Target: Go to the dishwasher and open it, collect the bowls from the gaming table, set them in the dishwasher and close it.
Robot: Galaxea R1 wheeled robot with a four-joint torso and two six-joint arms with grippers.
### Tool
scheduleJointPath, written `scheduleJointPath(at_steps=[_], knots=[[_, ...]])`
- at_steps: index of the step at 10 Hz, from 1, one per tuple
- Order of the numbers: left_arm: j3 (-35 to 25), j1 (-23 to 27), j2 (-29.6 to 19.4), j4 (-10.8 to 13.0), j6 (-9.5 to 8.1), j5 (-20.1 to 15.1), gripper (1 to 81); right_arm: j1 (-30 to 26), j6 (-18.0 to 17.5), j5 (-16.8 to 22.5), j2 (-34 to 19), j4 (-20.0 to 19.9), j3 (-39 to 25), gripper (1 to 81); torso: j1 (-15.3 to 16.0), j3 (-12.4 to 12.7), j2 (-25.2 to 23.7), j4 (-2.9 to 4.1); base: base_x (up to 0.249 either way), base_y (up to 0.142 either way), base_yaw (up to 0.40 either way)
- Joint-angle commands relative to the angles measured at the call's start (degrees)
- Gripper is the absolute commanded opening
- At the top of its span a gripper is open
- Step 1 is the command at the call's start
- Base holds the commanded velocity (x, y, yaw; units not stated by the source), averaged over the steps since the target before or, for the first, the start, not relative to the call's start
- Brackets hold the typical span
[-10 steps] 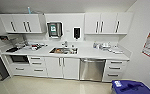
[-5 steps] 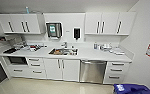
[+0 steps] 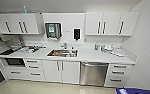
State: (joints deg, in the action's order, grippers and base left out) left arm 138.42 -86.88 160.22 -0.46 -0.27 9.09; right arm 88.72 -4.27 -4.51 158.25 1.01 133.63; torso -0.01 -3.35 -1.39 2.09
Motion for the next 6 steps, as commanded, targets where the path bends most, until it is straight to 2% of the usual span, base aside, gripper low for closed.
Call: scheduleJointPath(at_steps=[1,6], knots=[[-0.35,2.46,-0.77,-0.24,-0.08,-2.5,81.1,-2.72,0.14,2.93,-1.15,0.31,-0.4,81.1,0.01,0.0,0.0,0.0,0.157,0.0,0.0],[-0.35,2.46,-0.69,-0.24,-0.08,-2.5,81.1,-2.8,0.14,2.93,-1.15,0.13,-0.31,81.1,0.01,0.0,0.0,0.0,0.162,0.0,0.0]])
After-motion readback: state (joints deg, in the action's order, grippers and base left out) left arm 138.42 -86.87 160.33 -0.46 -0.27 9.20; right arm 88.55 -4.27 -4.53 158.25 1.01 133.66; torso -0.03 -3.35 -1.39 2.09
